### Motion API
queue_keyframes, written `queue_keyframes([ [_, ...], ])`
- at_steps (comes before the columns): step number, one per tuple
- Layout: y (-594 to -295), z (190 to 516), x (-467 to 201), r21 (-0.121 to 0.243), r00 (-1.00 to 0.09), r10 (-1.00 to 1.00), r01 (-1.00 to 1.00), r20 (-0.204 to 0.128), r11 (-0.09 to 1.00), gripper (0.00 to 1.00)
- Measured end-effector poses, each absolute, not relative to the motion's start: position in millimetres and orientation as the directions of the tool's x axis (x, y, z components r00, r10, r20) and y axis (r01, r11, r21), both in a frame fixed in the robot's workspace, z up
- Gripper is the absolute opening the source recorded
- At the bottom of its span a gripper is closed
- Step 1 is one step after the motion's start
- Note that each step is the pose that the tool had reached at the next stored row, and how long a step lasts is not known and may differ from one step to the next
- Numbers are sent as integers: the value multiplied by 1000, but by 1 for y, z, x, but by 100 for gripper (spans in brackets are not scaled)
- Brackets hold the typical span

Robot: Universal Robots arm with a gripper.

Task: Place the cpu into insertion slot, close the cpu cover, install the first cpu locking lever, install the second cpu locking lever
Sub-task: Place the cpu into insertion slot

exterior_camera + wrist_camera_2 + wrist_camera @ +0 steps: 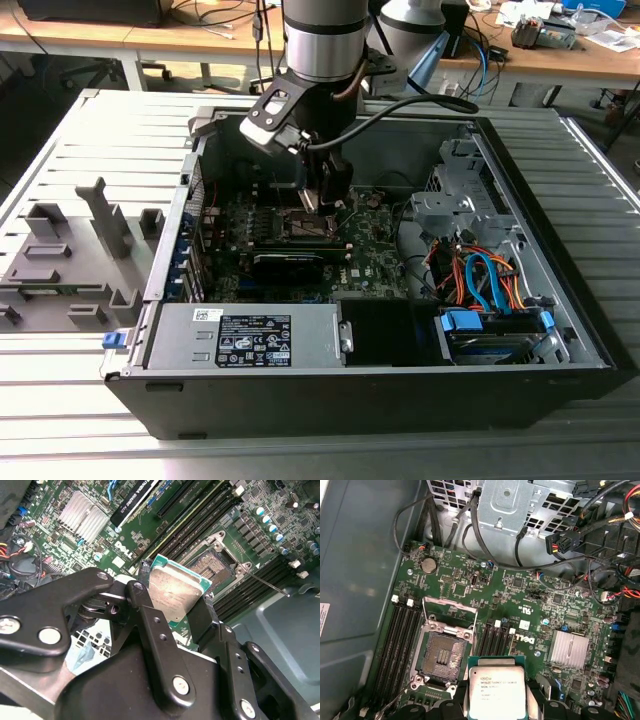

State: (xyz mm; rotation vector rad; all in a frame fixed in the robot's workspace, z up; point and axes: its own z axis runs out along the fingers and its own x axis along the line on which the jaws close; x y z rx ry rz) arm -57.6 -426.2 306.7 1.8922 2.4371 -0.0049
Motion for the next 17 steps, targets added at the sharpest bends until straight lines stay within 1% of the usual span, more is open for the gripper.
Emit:
queue_keyframes([
  [17, -426, 307, -58, 31, -220, 974, 975, -48, 221, 54],
])
